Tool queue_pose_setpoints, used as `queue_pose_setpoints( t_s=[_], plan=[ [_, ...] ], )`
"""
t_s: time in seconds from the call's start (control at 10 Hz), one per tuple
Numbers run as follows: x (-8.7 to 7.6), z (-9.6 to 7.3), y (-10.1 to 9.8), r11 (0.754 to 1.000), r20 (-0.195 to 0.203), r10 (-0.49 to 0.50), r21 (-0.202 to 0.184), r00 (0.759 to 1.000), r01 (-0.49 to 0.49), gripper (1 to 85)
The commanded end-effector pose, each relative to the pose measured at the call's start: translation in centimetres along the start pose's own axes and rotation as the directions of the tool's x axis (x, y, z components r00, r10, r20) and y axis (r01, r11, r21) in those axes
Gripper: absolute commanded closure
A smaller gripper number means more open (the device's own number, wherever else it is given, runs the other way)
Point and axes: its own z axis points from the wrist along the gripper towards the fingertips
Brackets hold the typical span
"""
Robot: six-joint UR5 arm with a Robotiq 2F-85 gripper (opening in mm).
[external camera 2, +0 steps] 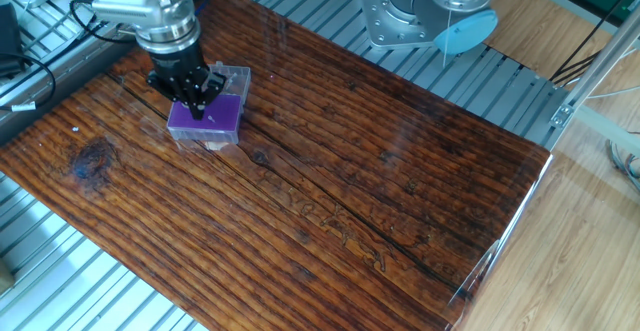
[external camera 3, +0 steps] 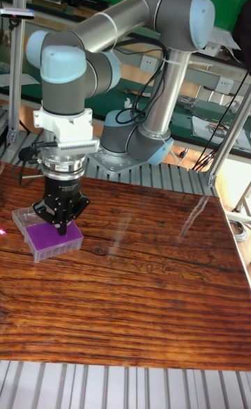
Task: Insert a small pipette tip into the holder for small pipette tips
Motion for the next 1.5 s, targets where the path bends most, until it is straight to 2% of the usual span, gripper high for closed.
queue_pose_setpoints(
  t_s=[0.0,0.2,0.5,0.8,1.0,1.2,1.4],
  plan=[
    [0.1,0.7,-0.4,1.0,-0.015,0.018,0.001,1.0,-0.018,84.3],
    [0.6,0.8,0.3,0.999,-0.035,0.03,-0.028,0.999,-0.031,84.3],
    [0.8,0.8,1.4,0.996,-0.045,0.046,-0.069,0.998,-0.049,84.3],
    [0.9,0.8,1.8,0.995,-0.05,0.051,-0.079,0.997,-0.055,84.3],
    [1.1,0.5,1.5,0.997,-0.053,0.048,-0.062,0.997,-0.052,84.3],
    [1.0,0.0,2.0,0.995,-0.054,0.056,-0.074,0.997,-0.06,84.3],
    [0.1,-1.5,2.2,0.993,-0.022,0.096,-0.071,0.995,-0.098,83.7]
  ],
)
